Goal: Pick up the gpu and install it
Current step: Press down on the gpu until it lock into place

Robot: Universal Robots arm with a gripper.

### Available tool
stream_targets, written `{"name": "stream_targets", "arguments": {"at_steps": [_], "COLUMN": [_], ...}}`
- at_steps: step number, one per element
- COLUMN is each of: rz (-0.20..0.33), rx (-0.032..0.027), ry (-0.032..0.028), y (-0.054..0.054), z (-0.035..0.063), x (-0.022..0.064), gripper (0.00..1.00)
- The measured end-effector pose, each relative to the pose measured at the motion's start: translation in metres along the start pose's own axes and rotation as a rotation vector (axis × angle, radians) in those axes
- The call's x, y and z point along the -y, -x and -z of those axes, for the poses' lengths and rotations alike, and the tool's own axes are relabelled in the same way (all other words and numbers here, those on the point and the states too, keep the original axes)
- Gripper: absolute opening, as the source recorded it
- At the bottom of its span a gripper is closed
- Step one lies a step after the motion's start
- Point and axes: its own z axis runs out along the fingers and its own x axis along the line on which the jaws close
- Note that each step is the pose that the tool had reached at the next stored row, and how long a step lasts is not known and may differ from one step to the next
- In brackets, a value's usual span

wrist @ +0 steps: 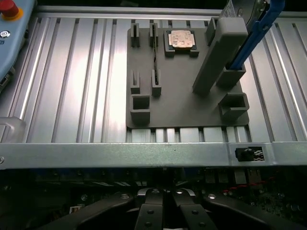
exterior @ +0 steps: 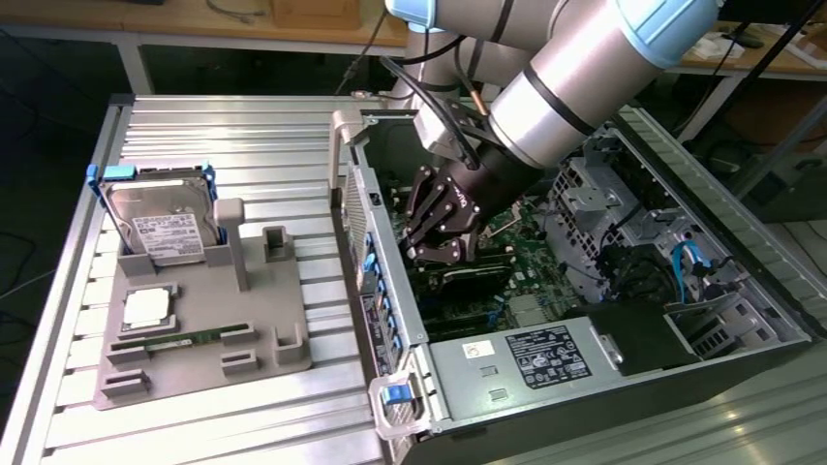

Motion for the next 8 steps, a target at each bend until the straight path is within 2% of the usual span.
{"name": "stream_targets", "arguments": {"at_steps": [5, 8], "rz": [-0.001, -0.003], "rx": [-0.0013, -0.0054], "ry": [0.0007, 0.0095], "y": [0.0001, 0.0001], "z": [0.0003, 0.0030], "x": [0.0012, 0.0068], "gripper": [0.11, 0.11]}}
